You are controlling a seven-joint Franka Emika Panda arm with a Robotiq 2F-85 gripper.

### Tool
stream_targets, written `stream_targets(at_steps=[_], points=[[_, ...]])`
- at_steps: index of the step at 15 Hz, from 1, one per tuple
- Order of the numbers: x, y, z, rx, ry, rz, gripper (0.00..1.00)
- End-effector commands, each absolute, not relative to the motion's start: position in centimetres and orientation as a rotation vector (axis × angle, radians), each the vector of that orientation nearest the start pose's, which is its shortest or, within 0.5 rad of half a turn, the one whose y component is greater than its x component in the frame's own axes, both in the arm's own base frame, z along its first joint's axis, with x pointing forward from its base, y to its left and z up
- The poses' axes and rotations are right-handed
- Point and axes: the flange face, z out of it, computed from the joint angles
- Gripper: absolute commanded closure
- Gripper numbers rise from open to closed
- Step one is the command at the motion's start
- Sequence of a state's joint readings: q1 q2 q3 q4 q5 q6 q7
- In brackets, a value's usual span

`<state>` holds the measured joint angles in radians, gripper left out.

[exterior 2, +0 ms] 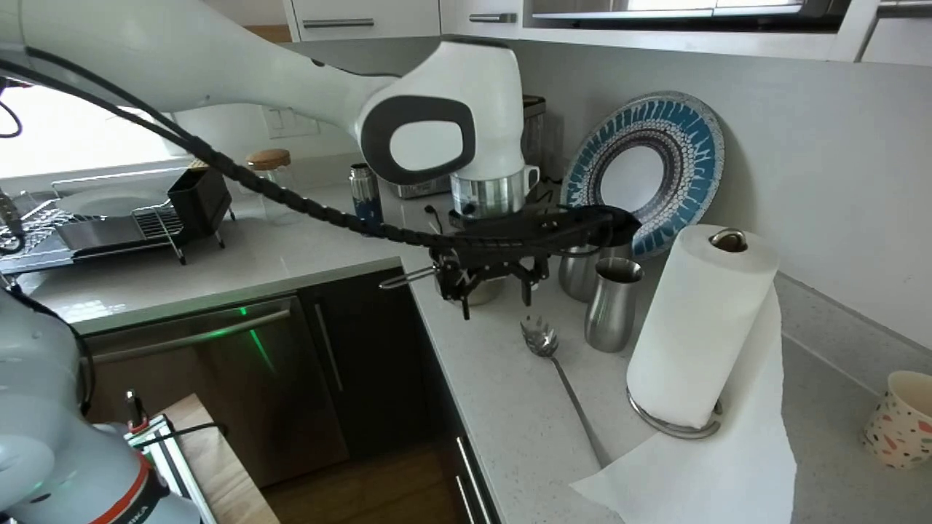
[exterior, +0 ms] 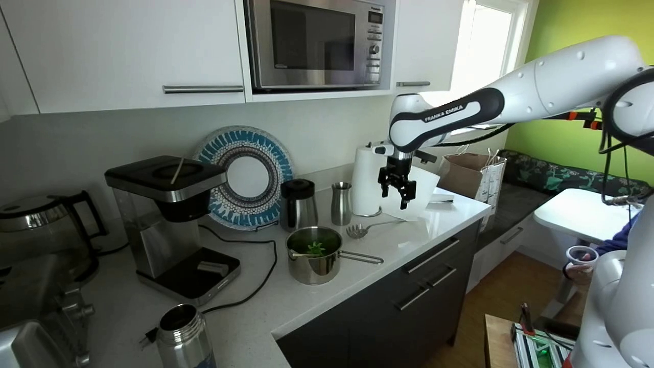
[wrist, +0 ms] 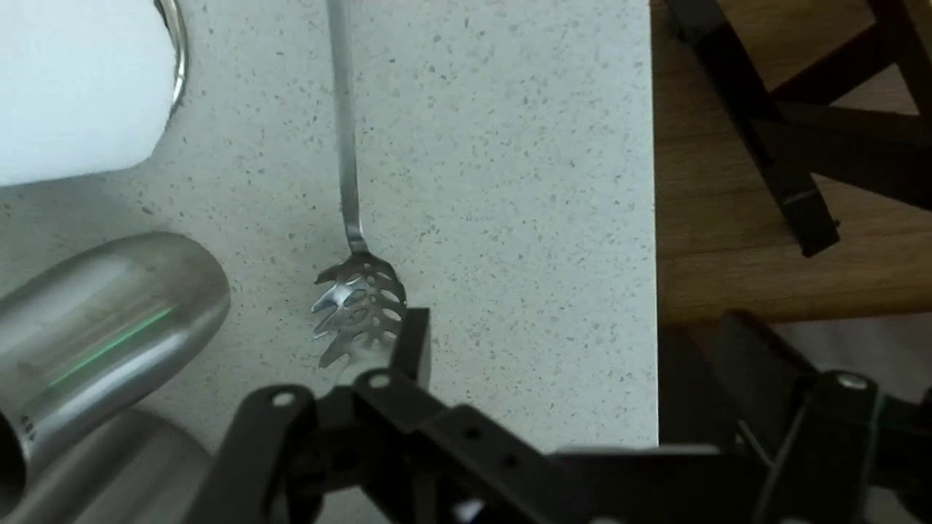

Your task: Put the serving spoon in the bottle

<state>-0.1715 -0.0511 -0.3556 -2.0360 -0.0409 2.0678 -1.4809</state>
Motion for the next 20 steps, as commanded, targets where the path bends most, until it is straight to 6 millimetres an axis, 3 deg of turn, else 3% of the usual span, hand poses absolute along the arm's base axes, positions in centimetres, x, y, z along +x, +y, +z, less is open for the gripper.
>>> stream_targets(at_steps=[1, 3, 4, 7, 13, 16, 20], points=[[49.5, -30.3, 41.2, -2.625, -1.675, -0.054, 0.0], [50.6, -30.8, 38.0, -2.605, -1.516, 0.133, 0.0], [48.9, -29.8, 40.3, -2.648, -1.57, 0.041, 0.0], [50.4, -30.5, 37.4, -2.612, -1.538, 0.128, 0.0], [52.2, -31.9, 37.6, -2.798, -1.604, -0.041, 0.0], [52.6, -33.1, 37.1, -2.894, -1.557, -0.119, 0.0], [52.0, -33.7, 35.6, -2.899, -1.455, -0.086, 0.05]])
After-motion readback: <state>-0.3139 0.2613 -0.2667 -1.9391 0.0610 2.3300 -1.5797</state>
